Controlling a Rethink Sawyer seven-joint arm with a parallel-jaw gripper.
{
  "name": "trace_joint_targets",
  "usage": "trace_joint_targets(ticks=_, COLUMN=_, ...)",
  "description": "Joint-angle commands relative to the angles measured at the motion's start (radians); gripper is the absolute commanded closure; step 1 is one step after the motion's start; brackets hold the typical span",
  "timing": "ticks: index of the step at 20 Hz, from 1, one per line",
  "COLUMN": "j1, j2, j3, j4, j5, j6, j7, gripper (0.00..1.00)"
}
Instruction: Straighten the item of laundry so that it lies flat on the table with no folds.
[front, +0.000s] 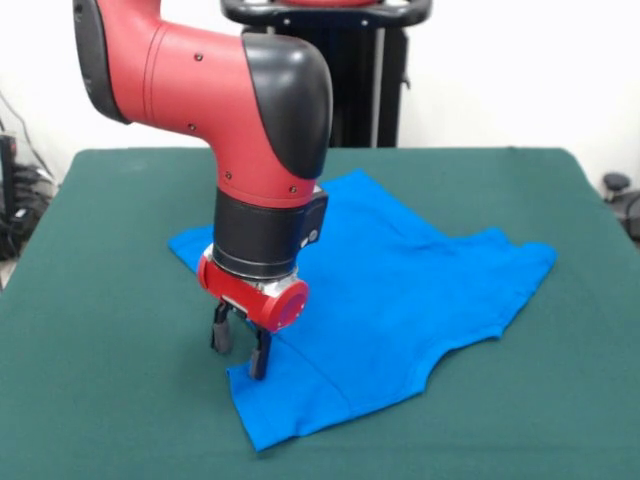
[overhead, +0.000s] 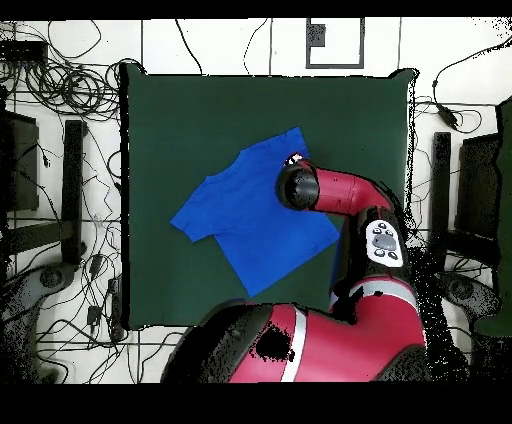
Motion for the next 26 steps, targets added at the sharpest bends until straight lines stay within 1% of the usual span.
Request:
trace_joint_targets(ticks=1, j1=0.038, j2=0.101, j3=0.049, j4=0.012, j5=-0.037, j6=-0.036, j7=0.037, gripper=0.0)
trace_joint_targets(ticks=9, j1=0.033, j2=0.064, j3=0.056, j4=0.033, j5=-0.031, j6=0.005, j7=0.024, gripper=0.0)
trace_joint_targets(ticks=18, j1=0.033, j2=-0.046, j3=0.066, j4=0.097, j5=-0.013, j6=0.109, j7=0.002, gripper=0.0)
trace_joint_targets(ticks=26, j1=0.032, j2=-0.11, j3=0.078, j4=0.134, j5=0.0, j6=0.17, j7=-0.008, gripper=0.0)
